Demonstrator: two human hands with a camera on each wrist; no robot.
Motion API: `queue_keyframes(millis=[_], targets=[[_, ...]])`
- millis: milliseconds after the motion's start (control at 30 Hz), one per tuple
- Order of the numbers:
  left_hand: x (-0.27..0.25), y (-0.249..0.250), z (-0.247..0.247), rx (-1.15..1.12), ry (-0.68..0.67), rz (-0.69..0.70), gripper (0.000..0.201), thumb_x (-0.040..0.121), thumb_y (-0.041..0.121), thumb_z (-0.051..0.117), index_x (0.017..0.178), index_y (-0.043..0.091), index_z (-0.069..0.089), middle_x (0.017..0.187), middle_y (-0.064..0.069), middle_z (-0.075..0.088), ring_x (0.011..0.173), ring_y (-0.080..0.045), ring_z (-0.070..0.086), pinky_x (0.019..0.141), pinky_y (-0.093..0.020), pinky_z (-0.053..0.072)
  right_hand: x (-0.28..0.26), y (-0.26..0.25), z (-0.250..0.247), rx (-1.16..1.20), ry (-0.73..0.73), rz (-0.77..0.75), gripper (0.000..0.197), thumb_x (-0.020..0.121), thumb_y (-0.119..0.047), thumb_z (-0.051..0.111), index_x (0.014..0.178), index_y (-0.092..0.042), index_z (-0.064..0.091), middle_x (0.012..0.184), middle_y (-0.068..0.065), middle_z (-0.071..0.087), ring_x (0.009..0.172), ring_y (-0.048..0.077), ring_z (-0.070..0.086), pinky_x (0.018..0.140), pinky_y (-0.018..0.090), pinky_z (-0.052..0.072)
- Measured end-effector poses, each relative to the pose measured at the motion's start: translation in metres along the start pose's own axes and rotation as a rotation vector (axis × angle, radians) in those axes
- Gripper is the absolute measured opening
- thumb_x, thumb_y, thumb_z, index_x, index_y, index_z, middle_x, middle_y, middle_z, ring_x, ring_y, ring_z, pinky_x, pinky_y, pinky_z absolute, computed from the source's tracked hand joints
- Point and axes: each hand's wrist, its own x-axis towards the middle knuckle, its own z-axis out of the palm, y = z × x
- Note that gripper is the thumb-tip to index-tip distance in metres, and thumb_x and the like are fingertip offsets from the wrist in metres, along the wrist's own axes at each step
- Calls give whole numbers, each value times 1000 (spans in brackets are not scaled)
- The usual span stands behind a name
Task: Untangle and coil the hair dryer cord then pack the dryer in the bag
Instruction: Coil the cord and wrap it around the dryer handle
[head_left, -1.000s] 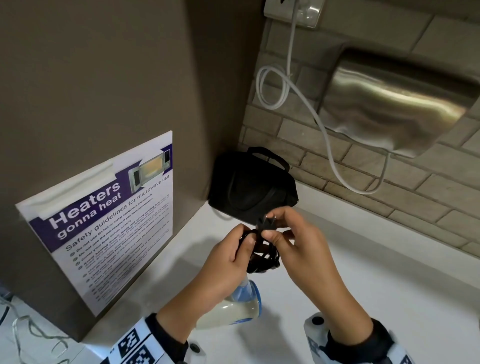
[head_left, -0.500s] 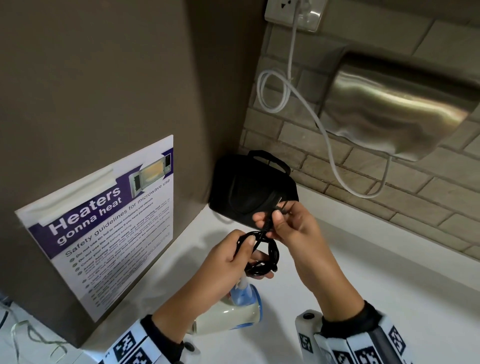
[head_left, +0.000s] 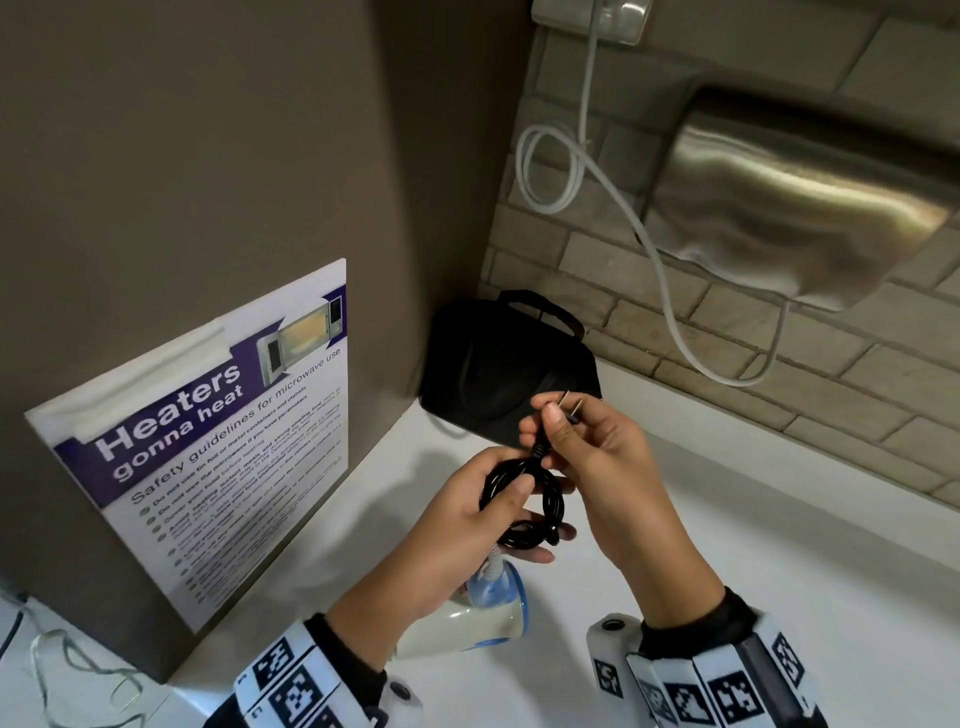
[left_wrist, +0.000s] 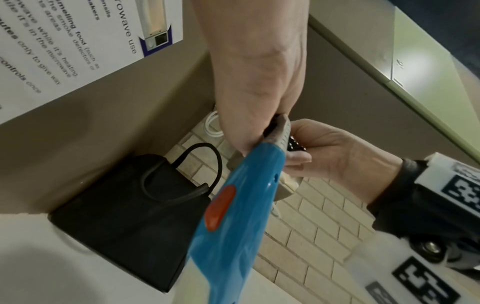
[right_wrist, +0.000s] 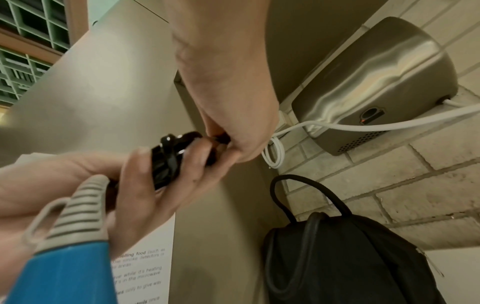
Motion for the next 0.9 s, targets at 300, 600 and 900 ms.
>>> queue_keyframes(millis=[300, 600, 900], targets=[[-1, 2, 2, 113, -24, 67, 22, 101, 19, 42, 120, 14, 49, 109, -17, 69, 83, -32, 73, 61, -28, 55, 18, -2, -5, 249, 50, 35, 17, 94, -9, 52, 104, -4, 66, 77, 3, 68, 73, 15, 65, 56, 18, 48], [2, 0, 1, 118, 83, 38, 27, 98, 31, 42, 114, 16, 58, 106, -12, 69, 77, -32, 74, 54, -26, 54, -4, 7, -7, -49, 0, 22, 17, 90, -20, 59, 104, -11, 65, 94, 3, 76, 88, 11, 70, 73, 19, 51], [1, 3, 1, 209, 29, 69, 24, 101, 23, 39, 116, 17, 56, 102, -11, 68, 75, -28, 74, 51, -22, 51, 12, 7, -14, 157, 168, 80, 16, 94, -7, 52, 89, -13, 66, 77, -1, 71, 71, 8, 65, 62, 18, 51]])
